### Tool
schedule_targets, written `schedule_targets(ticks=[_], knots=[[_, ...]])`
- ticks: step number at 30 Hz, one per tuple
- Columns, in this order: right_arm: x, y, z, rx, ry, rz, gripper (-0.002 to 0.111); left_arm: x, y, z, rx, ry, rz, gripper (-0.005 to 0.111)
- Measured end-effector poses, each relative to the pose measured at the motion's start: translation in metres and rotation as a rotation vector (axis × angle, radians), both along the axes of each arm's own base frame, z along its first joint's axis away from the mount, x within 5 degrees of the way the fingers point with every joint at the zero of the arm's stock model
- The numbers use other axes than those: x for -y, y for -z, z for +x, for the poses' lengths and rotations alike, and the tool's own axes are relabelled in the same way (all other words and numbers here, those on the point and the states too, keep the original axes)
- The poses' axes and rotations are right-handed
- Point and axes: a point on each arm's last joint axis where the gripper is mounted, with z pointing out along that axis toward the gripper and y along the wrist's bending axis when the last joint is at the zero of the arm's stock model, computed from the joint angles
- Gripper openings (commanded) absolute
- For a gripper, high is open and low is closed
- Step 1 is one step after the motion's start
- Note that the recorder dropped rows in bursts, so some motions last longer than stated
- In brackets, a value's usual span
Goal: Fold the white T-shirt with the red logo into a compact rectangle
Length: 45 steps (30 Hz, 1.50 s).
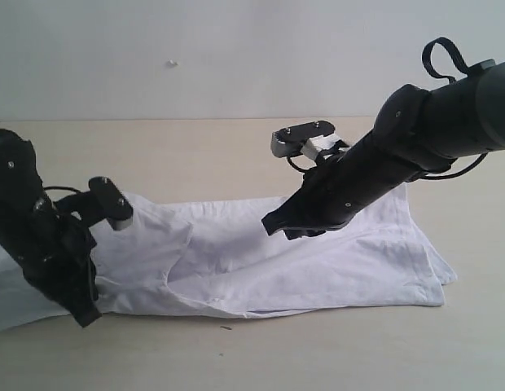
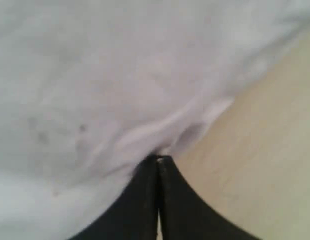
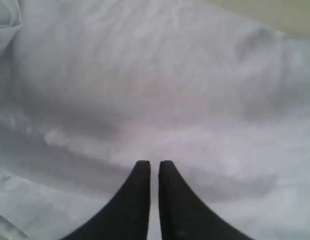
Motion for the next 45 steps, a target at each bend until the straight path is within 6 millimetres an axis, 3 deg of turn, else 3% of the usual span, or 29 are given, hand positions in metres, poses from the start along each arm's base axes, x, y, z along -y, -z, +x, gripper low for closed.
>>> schedule_targets(ticks=[6,10,12,15,19,21,26,29,33,36,41,42,45], knots=[[0.006,0.000,0.007,0.064,0.040,-0.050,0.006,0.010,-0.049,0.009,0.231,-0.024,-0.174,0.000],[0.024,0.010,0.012,0.035,0.116,-0.102,0.005,0.013,-0.061,0.015,0.328,-0.058,-0.237,0.000],[0.034,0.017,0.015,0.014,0.153,-0.125,0.005,0.013,-0.054,0.015,0.305,-0.046,-0.220,0.000],[0.049,0.030,0.017,-0.023,0.206,-0.160,0.005,0.012,-0.027,0.015,0.217,-0.007,-0.152,0.000],[0.053,0.039,0.018,-0.055,0.228,-0.172,0.005,0.010,0.010,0.015,0.105,0.015,-0.087,0.000],[0.053,0.040,0.018,-0.057,0.229,-0.173,0.005,0.010,0.018,0.016,0.085,0.019,-0.076,0.000],[0.053,0.039,0.021,-0.058,0.226,-0.173,0.005,0.011,0.012,0.022,0.083,0.033,-0.054,0.000],[0.053,0.038,0.023,-0.061,0.222,-0.174,0.005,0.006,-0.004,0.027,0.138,-0.009,-0.067,0.000],[0.052,0.038,0.023,-0.063,0.221,-0.174,0.005,-0.017,-0.047,0.038,0.291,-0.229,-0.156,0.003],[0.052,0.037,0.024,-0.063,0.221,-0.174,0.005,-0.053,-0.067,0.043,0.334,-0.450,-0.199,0.020],[0.052,0.037,0.024,-0.064,0.220,-0.174,0.005,-0.126,-0.068,0.037,0.208,-0.839,-0.233,0.074],[0.052,0.037,0.023,-0.066,0.220,-0.175,0.005,-0.134,-0.067,0.035,0.185,-0.886,-0.248,0.081],[0.052,0.038,0.023,-0.068,0.220,-0.175,0.005,-0.147,-0.061,0.028,0.126,-0.971,-0.282,0.081]])
